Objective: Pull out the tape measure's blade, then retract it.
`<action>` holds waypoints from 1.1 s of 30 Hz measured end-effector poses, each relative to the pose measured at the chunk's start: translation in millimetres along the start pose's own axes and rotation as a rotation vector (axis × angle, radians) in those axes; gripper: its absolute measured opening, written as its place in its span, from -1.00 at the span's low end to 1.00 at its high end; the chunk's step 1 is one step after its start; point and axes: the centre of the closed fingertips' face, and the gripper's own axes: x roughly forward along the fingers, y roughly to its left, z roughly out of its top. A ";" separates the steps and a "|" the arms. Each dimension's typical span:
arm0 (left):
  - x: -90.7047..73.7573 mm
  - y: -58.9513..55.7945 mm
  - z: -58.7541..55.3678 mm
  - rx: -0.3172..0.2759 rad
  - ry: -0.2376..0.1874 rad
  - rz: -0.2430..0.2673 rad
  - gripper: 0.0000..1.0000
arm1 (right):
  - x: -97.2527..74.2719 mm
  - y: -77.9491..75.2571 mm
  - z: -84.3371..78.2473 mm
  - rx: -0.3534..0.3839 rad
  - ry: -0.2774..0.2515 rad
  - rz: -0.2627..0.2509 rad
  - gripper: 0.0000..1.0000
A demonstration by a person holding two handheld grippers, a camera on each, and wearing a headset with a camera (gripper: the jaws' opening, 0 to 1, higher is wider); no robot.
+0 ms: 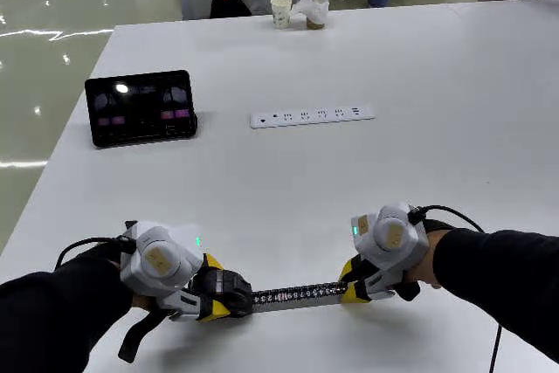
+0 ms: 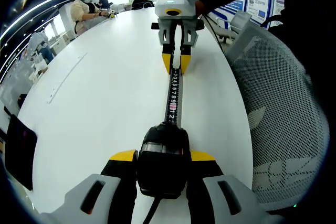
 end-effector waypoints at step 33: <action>0.2 0.3 -0.3 -0.003 -0.009 0.004 -0.41 | -8.4 -1.3 -15.3 0.004 0.016 -0.012 -0.80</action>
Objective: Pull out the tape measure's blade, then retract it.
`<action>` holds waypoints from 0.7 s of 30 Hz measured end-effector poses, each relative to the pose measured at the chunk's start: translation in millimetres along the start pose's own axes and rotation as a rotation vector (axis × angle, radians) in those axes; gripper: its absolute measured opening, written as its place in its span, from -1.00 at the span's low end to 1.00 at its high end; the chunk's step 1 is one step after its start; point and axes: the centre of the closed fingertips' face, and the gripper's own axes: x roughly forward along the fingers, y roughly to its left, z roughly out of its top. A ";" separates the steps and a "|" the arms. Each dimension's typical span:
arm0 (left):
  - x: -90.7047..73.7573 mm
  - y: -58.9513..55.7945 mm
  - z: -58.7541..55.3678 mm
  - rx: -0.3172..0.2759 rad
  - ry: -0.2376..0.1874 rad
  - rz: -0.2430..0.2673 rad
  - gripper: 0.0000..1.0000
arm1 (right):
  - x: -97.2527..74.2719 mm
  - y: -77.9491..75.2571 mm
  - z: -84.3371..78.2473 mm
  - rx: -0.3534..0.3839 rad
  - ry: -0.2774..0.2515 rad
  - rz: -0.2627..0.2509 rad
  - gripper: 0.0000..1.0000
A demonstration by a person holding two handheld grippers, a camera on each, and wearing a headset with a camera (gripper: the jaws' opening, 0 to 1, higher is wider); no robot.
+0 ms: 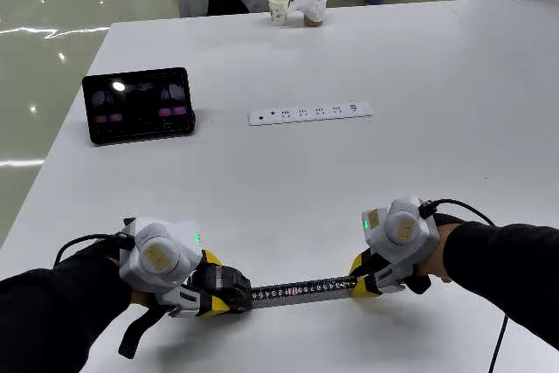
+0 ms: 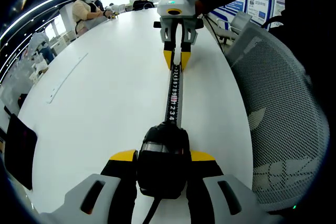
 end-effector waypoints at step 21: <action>-0.2 -0.5 0.3 -0.001 -0.003 -0.001 -0.41 | -3.1 -0.5 -6.2 0.004 0.004 0.000 -0.80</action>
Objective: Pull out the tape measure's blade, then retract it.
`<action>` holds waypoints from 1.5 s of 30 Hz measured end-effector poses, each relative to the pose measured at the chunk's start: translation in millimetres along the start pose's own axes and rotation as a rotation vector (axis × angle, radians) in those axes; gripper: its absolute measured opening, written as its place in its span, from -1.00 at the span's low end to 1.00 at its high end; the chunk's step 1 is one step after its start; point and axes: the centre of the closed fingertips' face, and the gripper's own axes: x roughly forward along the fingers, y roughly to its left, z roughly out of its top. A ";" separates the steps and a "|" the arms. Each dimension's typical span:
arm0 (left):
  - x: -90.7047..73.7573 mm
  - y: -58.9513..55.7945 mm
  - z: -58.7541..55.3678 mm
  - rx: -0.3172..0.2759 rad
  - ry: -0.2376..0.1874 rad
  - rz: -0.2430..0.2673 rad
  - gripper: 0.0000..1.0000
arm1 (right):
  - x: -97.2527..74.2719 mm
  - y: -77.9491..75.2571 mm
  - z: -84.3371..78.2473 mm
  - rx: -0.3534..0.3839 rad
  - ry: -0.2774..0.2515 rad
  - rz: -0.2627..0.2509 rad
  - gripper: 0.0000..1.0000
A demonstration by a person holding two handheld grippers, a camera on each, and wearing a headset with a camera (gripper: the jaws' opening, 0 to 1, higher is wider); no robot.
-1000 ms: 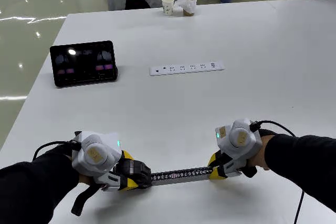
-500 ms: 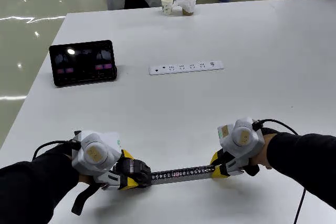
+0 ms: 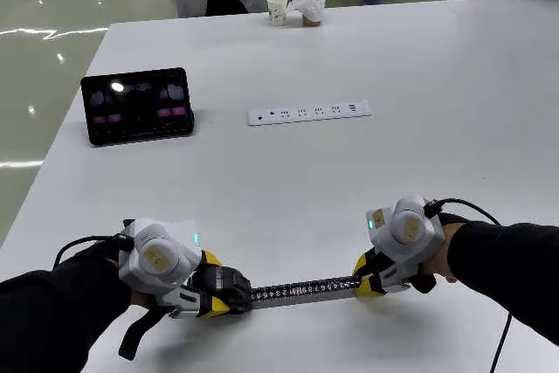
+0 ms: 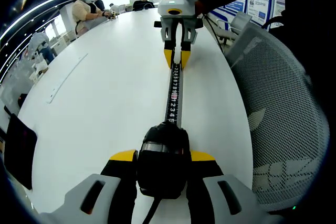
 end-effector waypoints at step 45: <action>0.3 -0.2 0.0 -0.007 0.001 0.000 -0.40 | -15.6 -3.1 -26.3 0.016 0.016 -0.014 -0.81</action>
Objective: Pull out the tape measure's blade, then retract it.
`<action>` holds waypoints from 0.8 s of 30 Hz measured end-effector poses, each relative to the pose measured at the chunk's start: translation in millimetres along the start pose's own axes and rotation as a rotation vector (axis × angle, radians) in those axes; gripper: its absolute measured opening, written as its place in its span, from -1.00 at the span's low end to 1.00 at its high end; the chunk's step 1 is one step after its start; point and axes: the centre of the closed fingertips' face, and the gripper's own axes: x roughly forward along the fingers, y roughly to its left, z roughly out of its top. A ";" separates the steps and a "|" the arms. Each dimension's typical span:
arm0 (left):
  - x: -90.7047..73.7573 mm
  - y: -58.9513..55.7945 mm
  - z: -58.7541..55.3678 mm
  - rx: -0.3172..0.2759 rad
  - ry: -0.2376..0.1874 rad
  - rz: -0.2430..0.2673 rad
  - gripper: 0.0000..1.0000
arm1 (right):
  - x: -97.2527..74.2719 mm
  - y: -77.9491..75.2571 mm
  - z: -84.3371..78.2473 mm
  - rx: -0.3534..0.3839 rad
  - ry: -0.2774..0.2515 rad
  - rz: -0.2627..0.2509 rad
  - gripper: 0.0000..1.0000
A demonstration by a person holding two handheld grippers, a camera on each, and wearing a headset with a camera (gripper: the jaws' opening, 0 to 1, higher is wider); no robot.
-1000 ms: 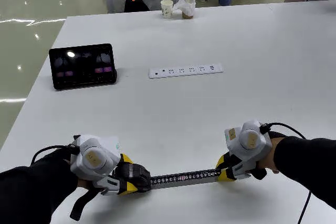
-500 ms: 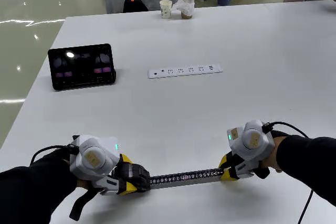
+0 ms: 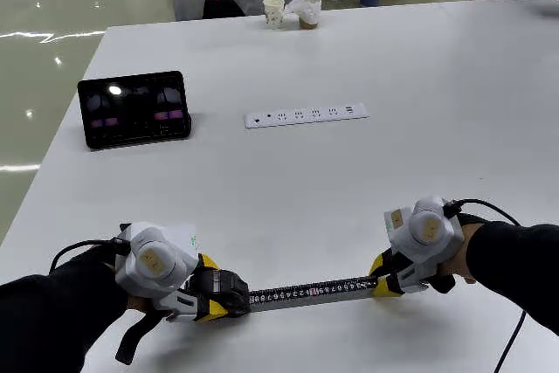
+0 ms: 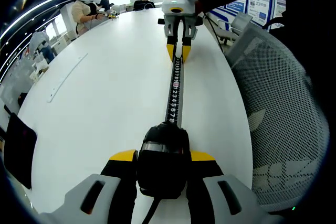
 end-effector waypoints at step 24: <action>0.5 0.6 -0.6 -0.003 -0.005 0.001 -0.40 | -6.8 -2.4 -7.3 -0.004 0.013 -0.001 -0.81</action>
